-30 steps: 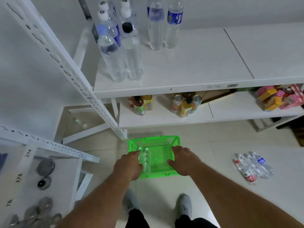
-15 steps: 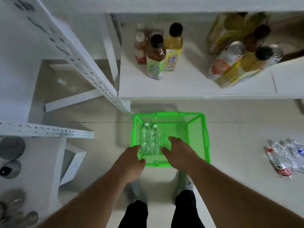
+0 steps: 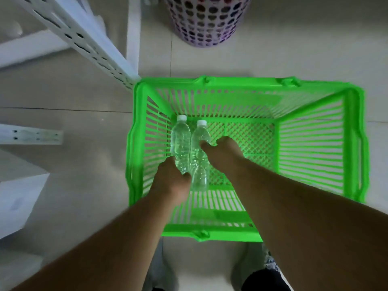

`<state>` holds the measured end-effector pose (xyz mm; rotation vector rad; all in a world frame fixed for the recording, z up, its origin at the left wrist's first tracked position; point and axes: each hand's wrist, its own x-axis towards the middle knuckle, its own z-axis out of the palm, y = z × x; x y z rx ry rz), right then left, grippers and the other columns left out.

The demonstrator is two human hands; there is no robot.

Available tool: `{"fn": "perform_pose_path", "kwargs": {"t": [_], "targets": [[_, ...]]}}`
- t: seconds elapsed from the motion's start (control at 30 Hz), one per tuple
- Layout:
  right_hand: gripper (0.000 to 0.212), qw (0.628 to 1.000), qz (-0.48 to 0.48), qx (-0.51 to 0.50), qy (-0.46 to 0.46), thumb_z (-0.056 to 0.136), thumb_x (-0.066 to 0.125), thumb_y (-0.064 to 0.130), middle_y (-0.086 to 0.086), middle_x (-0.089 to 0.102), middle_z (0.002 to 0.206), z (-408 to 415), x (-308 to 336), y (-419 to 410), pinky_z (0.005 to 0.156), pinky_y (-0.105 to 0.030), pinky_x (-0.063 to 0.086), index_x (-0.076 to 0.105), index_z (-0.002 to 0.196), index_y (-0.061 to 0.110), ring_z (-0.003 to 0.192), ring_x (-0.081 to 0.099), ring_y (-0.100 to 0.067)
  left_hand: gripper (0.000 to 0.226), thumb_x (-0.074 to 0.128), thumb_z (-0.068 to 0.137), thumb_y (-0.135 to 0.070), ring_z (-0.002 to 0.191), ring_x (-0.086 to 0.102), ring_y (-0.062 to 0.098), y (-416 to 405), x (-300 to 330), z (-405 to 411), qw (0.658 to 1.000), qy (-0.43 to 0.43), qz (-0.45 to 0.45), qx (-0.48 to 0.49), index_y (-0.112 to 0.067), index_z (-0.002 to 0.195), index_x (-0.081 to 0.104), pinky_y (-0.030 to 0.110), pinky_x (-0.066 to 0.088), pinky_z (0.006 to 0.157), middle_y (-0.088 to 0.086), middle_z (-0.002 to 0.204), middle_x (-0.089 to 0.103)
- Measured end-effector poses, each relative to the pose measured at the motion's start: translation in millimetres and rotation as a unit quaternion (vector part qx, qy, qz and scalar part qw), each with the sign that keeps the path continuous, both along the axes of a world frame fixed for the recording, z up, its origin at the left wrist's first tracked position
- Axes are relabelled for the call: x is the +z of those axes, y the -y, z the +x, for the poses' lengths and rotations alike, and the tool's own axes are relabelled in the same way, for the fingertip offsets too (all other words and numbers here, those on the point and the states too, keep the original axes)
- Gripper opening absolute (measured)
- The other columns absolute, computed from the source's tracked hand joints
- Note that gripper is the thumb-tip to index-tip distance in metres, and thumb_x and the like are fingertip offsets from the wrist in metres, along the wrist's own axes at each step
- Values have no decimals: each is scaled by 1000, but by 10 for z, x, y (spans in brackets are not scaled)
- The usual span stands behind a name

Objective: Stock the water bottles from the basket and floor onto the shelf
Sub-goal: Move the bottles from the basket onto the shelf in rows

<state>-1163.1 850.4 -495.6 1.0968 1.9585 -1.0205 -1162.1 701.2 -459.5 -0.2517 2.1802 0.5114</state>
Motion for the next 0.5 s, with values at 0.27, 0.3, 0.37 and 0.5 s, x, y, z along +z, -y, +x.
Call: {"fn": "perform_pose_path", "kwargs": {"t": [0.27,0.3,0.37,0.5], "targets": [[88,999,28,20,2,76,64,74,-10,60,128,-65,-755,7,74,-28,41,50,133,9,112,62,-30,62,63,87,-30,129,52,32,-88,-668,65,998,-50,-36,-25,-10,142,43,37,44,107,13,142,52],[85,999,29,15,-3,79,65,70,-11,58,132,-39,-759,-21,79,-29,44,49,136,9,116,60,-30,63,63,88,-29,130,50,33,-113,-643,72,997,-51,-46,-34,-9,144,41,37,42,108,14,143,50],[77,999,33,1,-15,85,65,60,-12,53,138,17,-744,-98,95,-33,47,46,141,11,123,56,-31,63,62,90,-27,131,47,34,-157,-586,95,995,-64,-50,-61,-8,145,38,38,39,108,16,143,48],[55,996,33,-84,-24,90,60,35,-10,59,135,90,-715,-289,93,-30,48,49,139,13,117,59,-30,64,65,89,-34,127,49,35,-246,-603,56,994,-62,-46,-73,-10,143,41,39,41,104,16,137,51]]}}
